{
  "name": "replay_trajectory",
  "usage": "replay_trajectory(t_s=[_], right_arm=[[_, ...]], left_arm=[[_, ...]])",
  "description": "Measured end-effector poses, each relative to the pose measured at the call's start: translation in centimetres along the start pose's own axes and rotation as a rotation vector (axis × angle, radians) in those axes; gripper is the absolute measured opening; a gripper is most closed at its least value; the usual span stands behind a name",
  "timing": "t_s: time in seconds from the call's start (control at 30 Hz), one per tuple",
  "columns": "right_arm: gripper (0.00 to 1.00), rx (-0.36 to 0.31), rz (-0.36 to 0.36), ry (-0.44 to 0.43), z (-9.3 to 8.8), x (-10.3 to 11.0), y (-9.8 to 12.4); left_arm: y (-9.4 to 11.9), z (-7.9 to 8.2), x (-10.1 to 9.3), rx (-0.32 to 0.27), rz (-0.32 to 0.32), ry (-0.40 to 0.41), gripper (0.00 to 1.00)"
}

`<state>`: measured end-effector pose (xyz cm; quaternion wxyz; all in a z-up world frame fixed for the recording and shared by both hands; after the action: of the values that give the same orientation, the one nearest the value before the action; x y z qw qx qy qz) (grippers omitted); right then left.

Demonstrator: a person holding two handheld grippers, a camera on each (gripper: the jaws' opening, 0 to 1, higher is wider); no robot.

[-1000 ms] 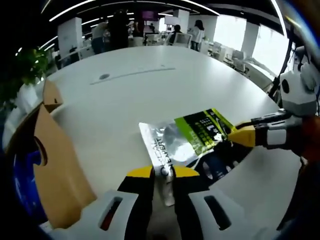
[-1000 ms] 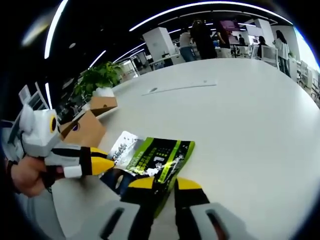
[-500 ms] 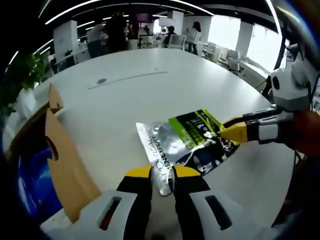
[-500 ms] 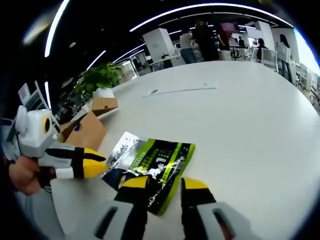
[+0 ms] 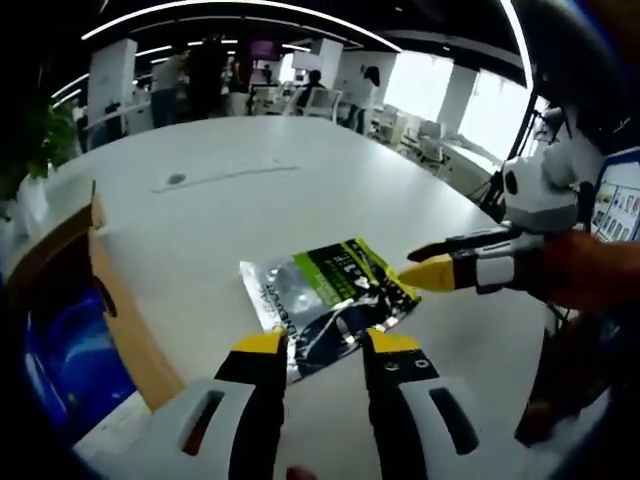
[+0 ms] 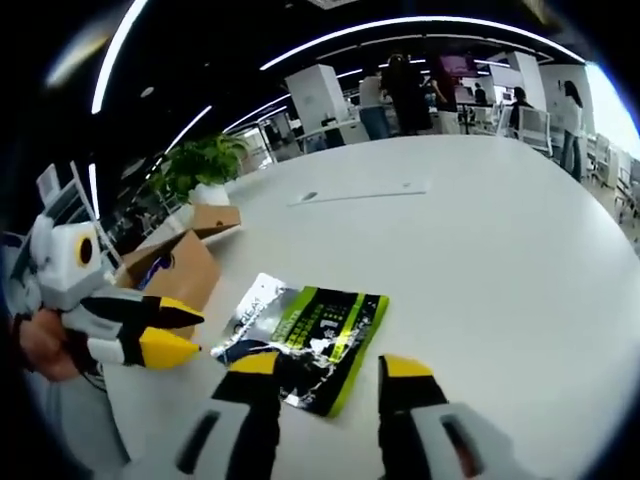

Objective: Operate the shoe box by opening the lid, removing the specified soft item, and placing it in the target area until the item is outside and the box remains undamaged.

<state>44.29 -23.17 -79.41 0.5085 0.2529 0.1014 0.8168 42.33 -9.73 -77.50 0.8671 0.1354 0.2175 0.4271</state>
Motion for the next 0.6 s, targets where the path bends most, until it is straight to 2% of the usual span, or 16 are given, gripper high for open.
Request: replay_trajectory(t_s=[0.23,0.33,0.6], right_arm=[[0.43,-0.039,0.016,-0.019,1.0,1.5,0.6],[0.45,-0.043,0.020,-0.013,1.3,2.1,0.8],[0.47,-0.064,0.043,-0.002,2.1,3.8,1.2]], left_arm=[[1.9,1.0,-0.2,-0.022,-0.042,-0.039,0.37],[2.0,1.2,0.6,-0.030,-0.042,-0.036,0.38],[4.0,1.9,2.0,-0.053,-0.029,-0.029,0.38]])
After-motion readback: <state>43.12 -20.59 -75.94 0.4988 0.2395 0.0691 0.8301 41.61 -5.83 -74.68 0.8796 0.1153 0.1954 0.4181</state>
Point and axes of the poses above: the point that each gripper's makers call its tool centre point, and the gripper's own axes: y roughly backward along the fingers, x roughly to its left, z roughly out of its top, the point moved 2 cm from there along y, roughly backward along the fingers, and after that the axes turned 12 degrees about -x, right-handed, at the moved point
